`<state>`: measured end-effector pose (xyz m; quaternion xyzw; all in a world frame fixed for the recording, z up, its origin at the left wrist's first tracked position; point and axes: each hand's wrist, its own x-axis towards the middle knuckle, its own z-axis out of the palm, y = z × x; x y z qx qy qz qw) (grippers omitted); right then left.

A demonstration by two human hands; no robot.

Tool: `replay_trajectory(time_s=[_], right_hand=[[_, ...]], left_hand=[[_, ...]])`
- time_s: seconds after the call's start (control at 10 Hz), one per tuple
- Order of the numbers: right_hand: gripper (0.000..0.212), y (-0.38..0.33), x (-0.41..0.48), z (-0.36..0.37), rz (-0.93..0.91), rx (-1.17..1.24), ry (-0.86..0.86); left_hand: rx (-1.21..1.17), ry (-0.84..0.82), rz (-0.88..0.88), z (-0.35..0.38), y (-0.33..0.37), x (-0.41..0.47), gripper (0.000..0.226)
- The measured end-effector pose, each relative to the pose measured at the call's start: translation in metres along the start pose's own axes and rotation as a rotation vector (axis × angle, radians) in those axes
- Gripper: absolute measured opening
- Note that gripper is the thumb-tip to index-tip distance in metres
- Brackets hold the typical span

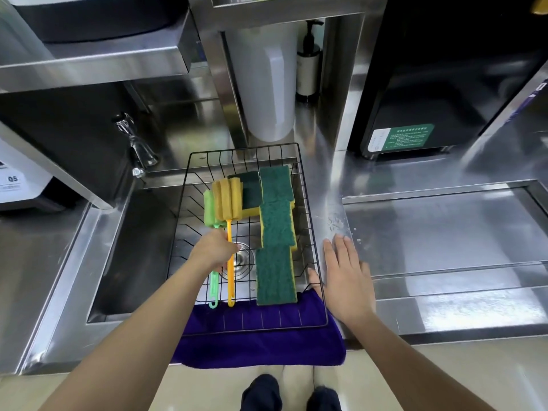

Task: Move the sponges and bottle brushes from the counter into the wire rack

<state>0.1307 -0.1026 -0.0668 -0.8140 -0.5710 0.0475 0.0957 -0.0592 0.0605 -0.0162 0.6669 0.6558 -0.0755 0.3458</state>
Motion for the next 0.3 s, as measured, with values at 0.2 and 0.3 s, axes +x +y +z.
replay_trajectory(time_s=[0.2,0.3], right_hand=[[0.063,0.004,0.001,0.004,-0.008,0.006,0.037],[0.064,0.002,0.0,0.006,0.003,0.016,0.047]], left_hand=[[0.17,-0.309,-0.071,-0.012,0.002,0.002,0.036],[0.194,-0.229,-0.019,-0.026,0.003,0.005,0.034]])
